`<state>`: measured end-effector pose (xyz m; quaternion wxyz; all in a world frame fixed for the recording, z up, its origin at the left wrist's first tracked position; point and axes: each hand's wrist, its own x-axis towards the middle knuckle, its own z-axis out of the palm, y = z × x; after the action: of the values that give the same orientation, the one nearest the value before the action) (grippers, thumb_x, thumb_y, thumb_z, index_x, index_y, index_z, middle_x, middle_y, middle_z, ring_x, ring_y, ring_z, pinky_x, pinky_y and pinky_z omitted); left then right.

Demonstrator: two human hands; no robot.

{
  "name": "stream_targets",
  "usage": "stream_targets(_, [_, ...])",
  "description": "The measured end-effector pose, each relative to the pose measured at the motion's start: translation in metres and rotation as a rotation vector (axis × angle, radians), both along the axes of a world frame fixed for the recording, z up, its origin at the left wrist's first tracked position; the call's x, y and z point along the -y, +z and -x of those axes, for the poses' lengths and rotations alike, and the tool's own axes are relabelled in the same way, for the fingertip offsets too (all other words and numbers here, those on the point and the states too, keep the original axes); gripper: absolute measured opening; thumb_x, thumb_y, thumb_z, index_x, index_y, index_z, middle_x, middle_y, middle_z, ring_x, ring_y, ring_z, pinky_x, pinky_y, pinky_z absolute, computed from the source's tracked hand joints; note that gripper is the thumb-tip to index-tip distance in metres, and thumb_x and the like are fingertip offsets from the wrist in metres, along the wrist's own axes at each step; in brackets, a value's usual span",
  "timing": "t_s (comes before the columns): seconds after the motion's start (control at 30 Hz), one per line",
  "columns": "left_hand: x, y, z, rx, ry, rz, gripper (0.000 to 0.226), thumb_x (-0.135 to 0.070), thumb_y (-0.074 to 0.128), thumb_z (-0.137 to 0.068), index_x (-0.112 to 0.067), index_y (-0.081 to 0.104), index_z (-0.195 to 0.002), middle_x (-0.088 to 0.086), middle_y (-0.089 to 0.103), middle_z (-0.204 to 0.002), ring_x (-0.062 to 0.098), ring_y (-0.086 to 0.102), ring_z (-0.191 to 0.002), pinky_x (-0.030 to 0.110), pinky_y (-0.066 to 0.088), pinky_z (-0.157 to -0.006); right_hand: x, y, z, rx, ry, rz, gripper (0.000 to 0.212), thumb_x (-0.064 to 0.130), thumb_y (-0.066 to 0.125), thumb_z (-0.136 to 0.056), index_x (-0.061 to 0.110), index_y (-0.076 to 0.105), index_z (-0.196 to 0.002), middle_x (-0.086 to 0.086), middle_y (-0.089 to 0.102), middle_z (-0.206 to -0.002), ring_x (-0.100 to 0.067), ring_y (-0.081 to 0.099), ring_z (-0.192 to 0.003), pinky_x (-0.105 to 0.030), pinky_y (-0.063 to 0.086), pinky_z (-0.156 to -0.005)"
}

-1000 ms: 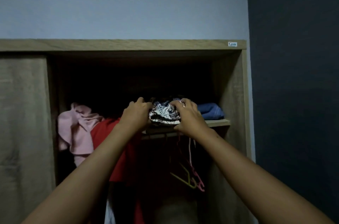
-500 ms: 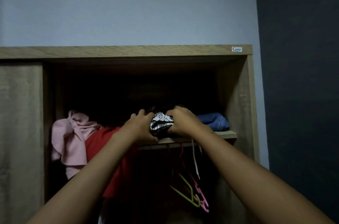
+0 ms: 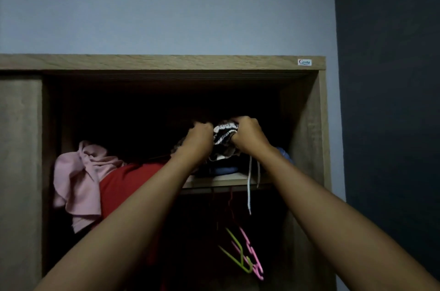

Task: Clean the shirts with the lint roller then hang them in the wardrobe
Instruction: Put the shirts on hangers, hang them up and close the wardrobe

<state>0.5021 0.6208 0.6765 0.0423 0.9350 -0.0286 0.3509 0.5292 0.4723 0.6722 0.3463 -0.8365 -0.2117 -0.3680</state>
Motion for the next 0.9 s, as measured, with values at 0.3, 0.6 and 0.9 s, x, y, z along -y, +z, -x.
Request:
stream_targets(0.3, [0.039,-0.011,-0.04,0.098,-0.334,0.098,0.052,-0.018,0.059,-0.094,-0.011,0.04,-0.142,0.023,0.046,-0.14,0.045,0.056,-0.117,0.048,0.05,-0.098,0.031,-0.018,-0.01,0.054,-0.295,0.041,0.064,0.004,0.065,-0.082,0.014,0.044,-0.141,-0.02,0.042,-0.14,-0.04,0.042,-0.128,-0.045,0.042,-0.105])
stream_targets(0.6, [0.025,-0.019,-0.027,-0.031,-0.187,-0.067,0.048,-0.021,0.062,-0.086,-0.018,0.046,-0.131,0.019,0.062,-0.12,0.044,0.062,-0.107,0.045,0.052,-0.086,0.054,-0.023,-0.017,-0.236,-0.229,0.241,0.071,0.041,0.071,-0.078,0.026,0.043,-0.14,-0.015,0.048,-0.138,-0.041,0.048,-0.126,-0.045,0.044,-0.106])
stream_targets(0.9, [0.046,-0.002,-0.036,0.095,-0.164,0.105,0.029,-0.01,0.044,-0.102,-0.006,0.057,-0.127,0.022,0.062,-0.124,0.038,0.062,-0.112,0.043,0.049,-0.09,0.054,0.004,-0.026,-0.138,-0.264,0.072,0.034,0.007,0.056,-0.093,0.005,0.058,-0.127,-0.018,0.063,-0.121,-0.034,0.063,-0.109,-0.035,0.051,-0.088])
